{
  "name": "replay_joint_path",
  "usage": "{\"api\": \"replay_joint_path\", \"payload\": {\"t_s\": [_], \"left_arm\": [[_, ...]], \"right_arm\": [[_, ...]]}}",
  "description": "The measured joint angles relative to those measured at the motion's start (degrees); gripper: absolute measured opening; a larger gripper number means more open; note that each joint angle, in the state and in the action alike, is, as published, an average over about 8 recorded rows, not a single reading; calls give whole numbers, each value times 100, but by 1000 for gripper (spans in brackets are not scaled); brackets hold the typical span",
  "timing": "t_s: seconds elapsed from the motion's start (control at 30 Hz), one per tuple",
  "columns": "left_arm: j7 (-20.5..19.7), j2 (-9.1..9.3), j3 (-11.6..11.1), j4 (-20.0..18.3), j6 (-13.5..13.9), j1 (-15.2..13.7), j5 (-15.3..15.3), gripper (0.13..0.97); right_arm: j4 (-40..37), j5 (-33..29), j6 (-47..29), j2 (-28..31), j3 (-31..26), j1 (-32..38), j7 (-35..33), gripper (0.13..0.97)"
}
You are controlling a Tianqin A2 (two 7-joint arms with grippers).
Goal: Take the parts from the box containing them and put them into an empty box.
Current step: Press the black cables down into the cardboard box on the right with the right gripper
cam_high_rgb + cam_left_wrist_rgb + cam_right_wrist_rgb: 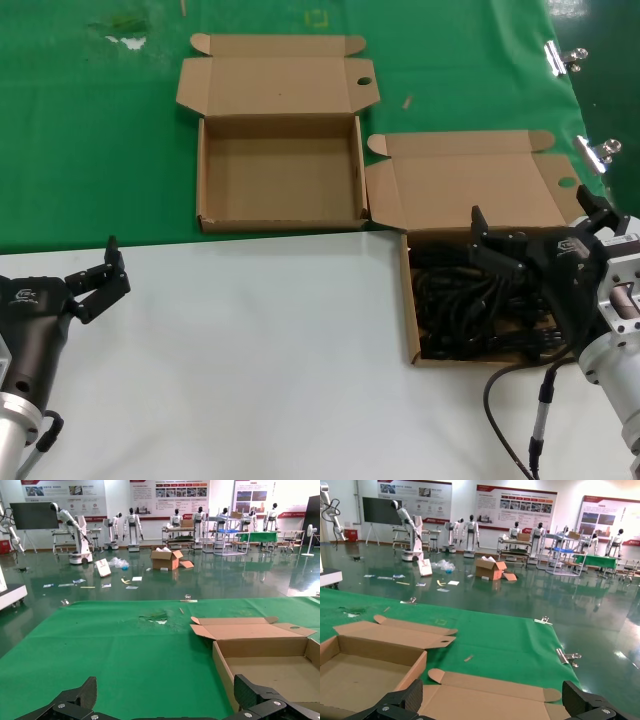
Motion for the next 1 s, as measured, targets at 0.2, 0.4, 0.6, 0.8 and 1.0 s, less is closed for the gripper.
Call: {"api": "replay_joint_path", "payload": {"t_s": [0.2,0.4,0.6,0.8,1.0], "left_arm": [[0,0,0,0,0,0,0,966],[0,0,0,0,0,0,0,966],[0,0,0,0,0,0,0,966],[0,0,0,0,0,0,0,946],[0,0,0,0,0,0,0,914]], "right_arm": [[0,0,0,0,0,0,0,966],[0,0,0,0,0,0,0,966],[0,0,0,0,0,0,0,966],[0,0,0,0,0,0,0,966],[0,0,0,0,0,0,0,966]]}}
